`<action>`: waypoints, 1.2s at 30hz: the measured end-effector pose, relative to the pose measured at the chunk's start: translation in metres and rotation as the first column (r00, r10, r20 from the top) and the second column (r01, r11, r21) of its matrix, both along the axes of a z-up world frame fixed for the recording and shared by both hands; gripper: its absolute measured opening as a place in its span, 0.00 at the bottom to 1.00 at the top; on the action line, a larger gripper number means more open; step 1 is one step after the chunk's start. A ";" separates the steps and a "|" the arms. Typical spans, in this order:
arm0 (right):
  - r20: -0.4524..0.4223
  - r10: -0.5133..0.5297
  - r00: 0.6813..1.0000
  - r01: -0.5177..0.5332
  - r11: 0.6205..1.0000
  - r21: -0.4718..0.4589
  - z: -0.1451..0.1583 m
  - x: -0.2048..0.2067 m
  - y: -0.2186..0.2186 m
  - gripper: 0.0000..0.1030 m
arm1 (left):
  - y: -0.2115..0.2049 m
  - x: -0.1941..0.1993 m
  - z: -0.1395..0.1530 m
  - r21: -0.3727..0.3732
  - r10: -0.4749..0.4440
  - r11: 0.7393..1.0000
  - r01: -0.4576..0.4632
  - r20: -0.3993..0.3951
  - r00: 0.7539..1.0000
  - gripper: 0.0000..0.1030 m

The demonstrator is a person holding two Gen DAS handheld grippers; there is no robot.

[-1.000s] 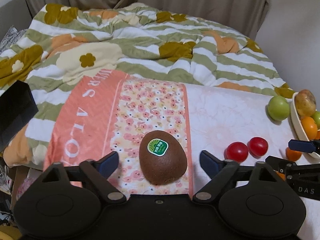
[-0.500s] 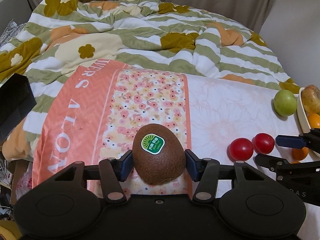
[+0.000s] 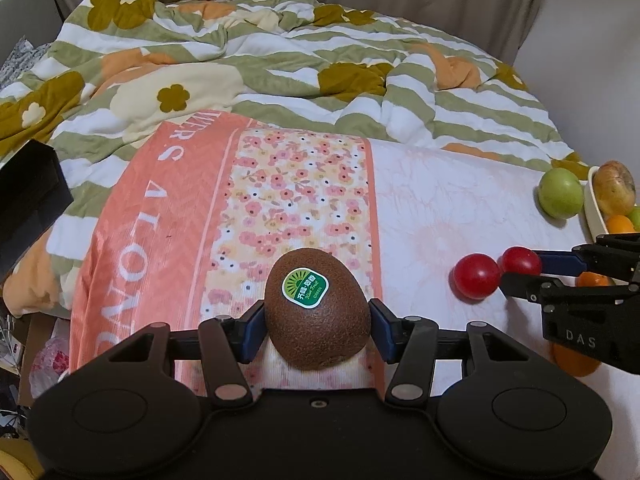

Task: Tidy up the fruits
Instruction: 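Grasp the brown kiwi with the left tool while the right tool grasps a red cherry tomato, then carry the kiwi and cherry tomato into the cream bowl and open both tools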

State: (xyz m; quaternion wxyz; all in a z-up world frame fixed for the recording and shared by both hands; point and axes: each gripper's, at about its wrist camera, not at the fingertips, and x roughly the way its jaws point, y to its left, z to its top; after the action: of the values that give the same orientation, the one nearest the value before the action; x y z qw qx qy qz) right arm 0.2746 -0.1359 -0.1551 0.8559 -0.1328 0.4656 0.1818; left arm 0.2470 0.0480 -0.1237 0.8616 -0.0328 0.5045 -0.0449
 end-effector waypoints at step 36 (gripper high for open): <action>0.159 -0.402 0.902 0.371 0.909 0.191 0.119 -0.167 -0.088 0.45 | -0.061 -0.105 0.103 -0.009 -0.240 0.967 0.253 0.296 0.925 0.56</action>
State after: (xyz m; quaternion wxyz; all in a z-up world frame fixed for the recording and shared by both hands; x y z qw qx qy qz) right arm 0.1079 -0.2243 -0.0359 0.9240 0.0129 0.3810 0.0300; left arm 0.1416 -0.0130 -0.0209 0.9132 0.0175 0.3704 -0.1691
